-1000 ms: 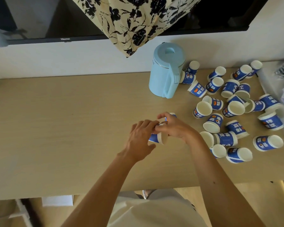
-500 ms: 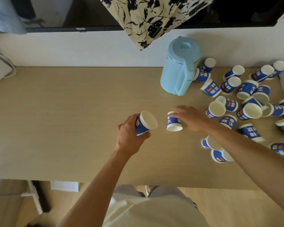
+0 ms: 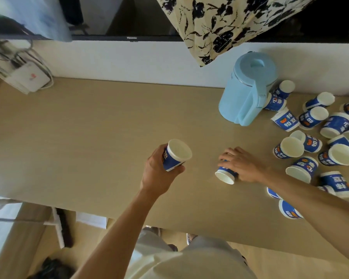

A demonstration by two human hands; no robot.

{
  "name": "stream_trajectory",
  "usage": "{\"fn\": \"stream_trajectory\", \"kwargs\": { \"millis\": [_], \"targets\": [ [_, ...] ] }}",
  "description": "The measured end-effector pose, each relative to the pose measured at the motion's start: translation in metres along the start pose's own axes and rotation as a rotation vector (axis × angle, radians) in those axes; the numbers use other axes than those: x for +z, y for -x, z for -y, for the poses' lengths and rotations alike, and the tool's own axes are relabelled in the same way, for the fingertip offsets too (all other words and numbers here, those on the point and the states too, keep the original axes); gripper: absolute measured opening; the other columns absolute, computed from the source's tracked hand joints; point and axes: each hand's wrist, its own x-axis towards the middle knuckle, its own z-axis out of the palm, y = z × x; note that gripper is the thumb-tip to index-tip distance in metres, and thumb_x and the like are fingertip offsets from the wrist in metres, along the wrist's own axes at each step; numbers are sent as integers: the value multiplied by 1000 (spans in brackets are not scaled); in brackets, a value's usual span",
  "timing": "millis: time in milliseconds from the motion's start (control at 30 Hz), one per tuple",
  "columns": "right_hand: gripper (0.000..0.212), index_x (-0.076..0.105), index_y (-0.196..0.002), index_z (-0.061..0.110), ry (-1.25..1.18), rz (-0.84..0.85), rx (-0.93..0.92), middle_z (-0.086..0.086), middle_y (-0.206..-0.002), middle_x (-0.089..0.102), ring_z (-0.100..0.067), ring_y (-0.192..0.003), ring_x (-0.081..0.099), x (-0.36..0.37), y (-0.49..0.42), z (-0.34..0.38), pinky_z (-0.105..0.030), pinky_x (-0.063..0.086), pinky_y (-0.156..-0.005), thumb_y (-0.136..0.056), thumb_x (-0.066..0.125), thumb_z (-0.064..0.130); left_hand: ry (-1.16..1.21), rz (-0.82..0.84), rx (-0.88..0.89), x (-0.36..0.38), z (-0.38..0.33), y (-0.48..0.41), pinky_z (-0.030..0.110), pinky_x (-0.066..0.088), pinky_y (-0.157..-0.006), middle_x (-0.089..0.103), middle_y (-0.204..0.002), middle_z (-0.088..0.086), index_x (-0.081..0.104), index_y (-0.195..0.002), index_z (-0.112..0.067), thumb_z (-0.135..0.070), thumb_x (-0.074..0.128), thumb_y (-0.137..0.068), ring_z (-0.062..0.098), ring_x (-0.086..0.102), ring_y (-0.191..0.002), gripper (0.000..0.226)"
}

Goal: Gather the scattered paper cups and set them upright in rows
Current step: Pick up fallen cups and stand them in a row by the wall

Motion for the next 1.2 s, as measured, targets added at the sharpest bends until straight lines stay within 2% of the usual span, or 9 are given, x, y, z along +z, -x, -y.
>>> {"fn": "stream_trajectory", "kwargs": {
  "millis": [133,233,300,400,533,700,967,1100,1200],
  "targets": [
    [52,64,-120,32,-229,-171,105,16,-117,59,-15,-115,51,-9,-16,15,-29,39,-90,-68,71,36,23,-33,-25,-21,10,-9,4,44,-68,68,-100,-15,62,-122,-20,-17,92,-67,-11,60,-90,62],
    [62,64,-118,30,-564,-338,232,19,-108,58,-14,-105,54,-30,-38,35,-29,38,-88,-60,81,46,21,-96,-48,-47,21,-23,10,46,-70,68,-103,-12,61,-122,-26,-25,90,-68,3,62,-95,61],
    [64,63,-118,29,-770,-433,287,24,-105,56,-11,-102,56,-50,-56,52,-32,42,-91,-60,86,42,34,-137,-61,-68,31,-35,19,49,-73,67,-104,-8,60,-122,-26,-27,90,-68,8,61,-95,61],
    [60,61,-116,33,-1054,-509,330,25,-108,59,-4,-101,58,-85,-91,80,-24,45,-90,-62,86,38,103,-208,-61,-106,50,-57,8,46,-69,66,-104,-15,61,-121,-26,-21,90,-68,-4,61,-91,61],
    [58,60,-115,36,-1314,-576,363,15,-105,69,-5,-93,64,-123,-145,113,-18,47,-81,-69,91,19,141,-304,-69,-161,81,-89,8,48,-73,59,-115,-14,58,-123,-34,-20,91,-66,-10,59,-98,67],
    [57,60,-116,39,-1434,-659,423,14,-106,71,-10,-90,68,-171,-223,149,-31,53,-82,-67,89,33,167,-376,-98,-227,129,-137,15,47,-74,67,-115,-14,60,-127,-31,-32,91,-67,3,61,-103,67],
    [64,58,-119,40,-1494,-735,406,13,-115,69,-16,-103,67,-222,-346,187,-48,57,-88,-63,89,38,183,-442,-118,-303,202,-211,25,53,-77,65,-103,-22,58,-117,-33,-31,90,-66,-2,59,-98,61],
    [64,57,-116,40,-1480,-769,404,13,-114,68,-15,-103,67,-231,-406,195,-43,58,-84,-62,90,39,202,-458,-88,-326,236,-250,20,49,-73,64,-105,-25,54,-120,-34,-27,90,-66,-11,58,-96,66],
    [63,55,-116,40,-1452,-799,404,15,-112,68,-14,-101,67,-235,-451,197,-32,51,-79,-63,90,39,215,-438,-57,-334,261,-282,20,48,-74,66,-106,-24,56,-120,-34,-26,90,-66,-6,60,-97,65]
  ]
}}
